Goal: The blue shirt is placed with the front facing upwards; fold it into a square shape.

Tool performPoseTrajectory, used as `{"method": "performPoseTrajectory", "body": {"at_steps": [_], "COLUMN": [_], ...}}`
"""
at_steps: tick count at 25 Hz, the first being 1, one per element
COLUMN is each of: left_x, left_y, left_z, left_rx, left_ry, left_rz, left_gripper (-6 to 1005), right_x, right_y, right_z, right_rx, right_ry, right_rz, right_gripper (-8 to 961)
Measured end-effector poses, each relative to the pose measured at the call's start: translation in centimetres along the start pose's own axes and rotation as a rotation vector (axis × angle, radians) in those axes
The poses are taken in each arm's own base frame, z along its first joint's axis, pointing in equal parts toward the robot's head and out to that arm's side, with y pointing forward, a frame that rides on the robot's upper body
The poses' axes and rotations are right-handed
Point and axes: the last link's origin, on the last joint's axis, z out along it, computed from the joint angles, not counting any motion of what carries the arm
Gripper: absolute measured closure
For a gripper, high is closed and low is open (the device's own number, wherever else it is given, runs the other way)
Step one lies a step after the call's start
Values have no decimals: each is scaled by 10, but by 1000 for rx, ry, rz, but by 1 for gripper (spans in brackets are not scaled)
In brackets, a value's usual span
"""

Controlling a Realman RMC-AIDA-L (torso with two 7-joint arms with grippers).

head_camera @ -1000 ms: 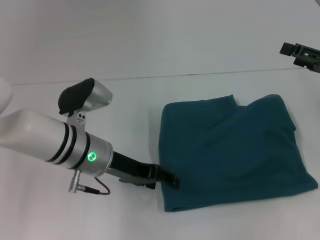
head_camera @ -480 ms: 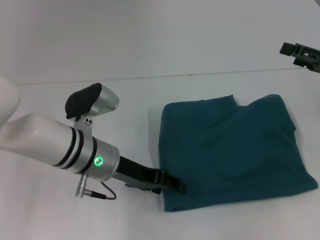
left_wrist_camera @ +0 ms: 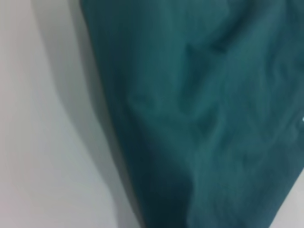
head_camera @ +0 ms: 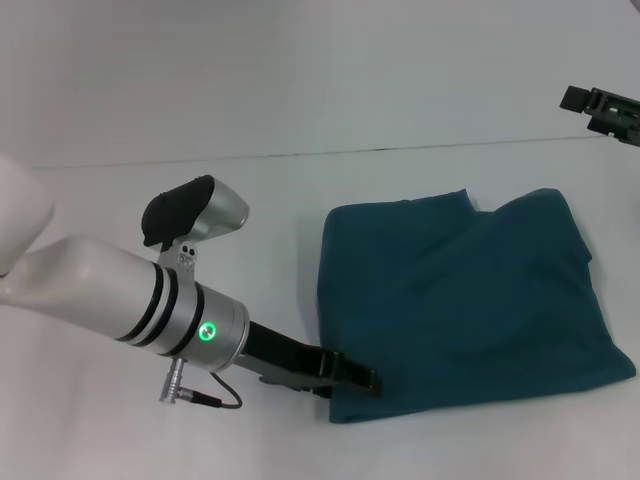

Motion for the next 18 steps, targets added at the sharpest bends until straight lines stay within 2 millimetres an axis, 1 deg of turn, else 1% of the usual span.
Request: {"method": "performPoseTrajectory", "body": {"at_steps": [6,17,18], "left_x": [4,8,9], "left_y": [8,11,11], "left_z": [2,2,2], "left_rx": [-15,-20,-15], "left_ry": [-9,7,13], "left_rz": [19,29,36], "left_gripper": [253,255,279], "right_x": [1,0,0], "right_y": [-1,-1,-1], "right_z": [-1,-1,-1], "right_rx": [3,3,2], "right_ry": [-1,-5,-7], "right_rz": [1,-2,-3], "right_gripper": [39,39,39]}}
